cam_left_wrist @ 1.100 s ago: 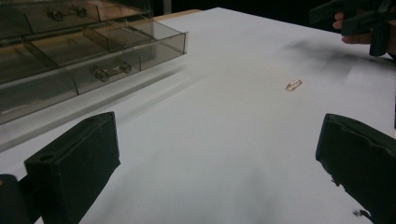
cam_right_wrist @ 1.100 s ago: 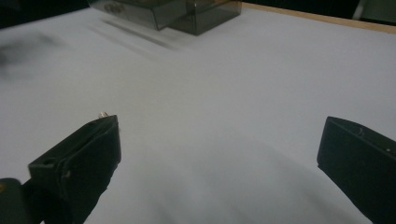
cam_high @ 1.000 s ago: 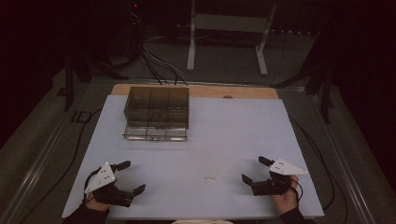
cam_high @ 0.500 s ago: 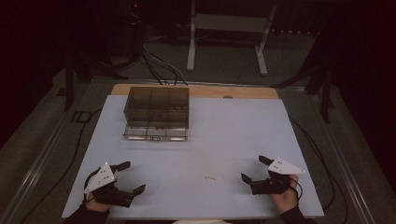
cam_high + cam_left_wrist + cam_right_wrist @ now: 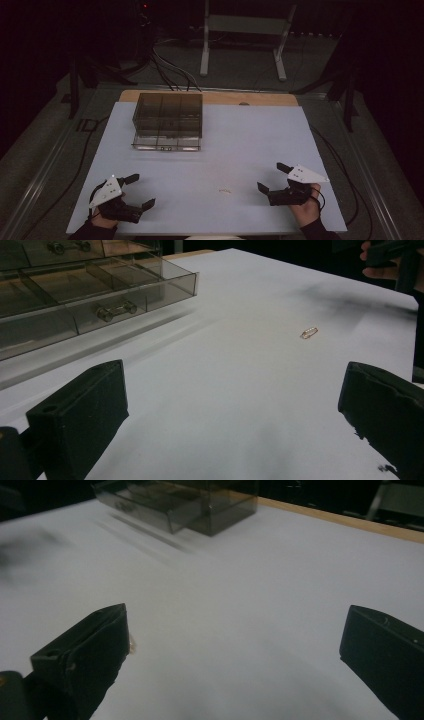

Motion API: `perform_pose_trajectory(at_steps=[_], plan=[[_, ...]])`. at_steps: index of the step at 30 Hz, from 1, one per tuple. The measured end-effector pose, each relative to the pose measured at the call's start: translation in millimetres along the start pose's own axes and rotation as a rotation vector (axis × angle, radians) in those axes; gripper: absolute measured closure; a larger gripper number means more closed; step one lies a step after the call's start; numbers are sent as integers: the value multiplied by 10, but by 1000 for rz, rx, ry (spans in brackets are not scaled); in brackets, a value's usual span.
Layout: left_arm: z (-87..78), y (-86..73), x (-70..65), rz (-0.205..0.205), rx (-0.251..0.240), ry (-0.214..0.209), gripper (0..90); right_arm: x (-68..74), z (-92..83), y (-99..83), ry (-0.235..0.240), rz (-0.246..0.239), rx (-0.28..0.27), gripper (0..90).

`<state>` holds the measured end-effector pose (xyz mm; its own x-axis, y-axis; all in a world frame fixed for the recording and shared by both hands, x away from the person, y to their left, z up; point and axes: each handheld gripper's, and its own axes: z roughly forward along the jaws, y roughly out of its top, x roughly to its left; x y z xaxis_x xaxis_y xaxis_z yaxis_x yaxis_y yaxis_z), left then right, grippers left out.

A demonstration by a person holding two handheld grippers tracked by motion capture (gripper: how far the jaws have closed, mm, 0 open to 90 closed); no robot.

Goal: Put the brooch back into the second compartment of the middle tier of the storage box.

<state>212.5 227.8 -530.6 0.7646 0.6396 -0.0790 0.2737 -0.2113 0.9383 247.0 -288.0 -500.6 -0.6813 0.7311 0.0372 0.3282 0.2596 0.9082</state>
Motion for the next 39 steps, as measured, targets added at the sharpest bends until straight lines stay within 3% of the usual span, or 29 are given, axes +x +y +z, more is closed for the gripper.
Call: perform_pose_trajectory(at_steps=[15, 30, 39], plan=[[34, 5, -15, -3, 9, -19, 6, 107, 48, 257, 31, -43, -30, 0], [31, 13, -25, 2, 7, -19, 6, 282, 271, 425, 125, -100, -22, 0], [32, 14, -31, 4, 12, -22, 6, 381, 441, 470, 212, -121, 3, 0]])
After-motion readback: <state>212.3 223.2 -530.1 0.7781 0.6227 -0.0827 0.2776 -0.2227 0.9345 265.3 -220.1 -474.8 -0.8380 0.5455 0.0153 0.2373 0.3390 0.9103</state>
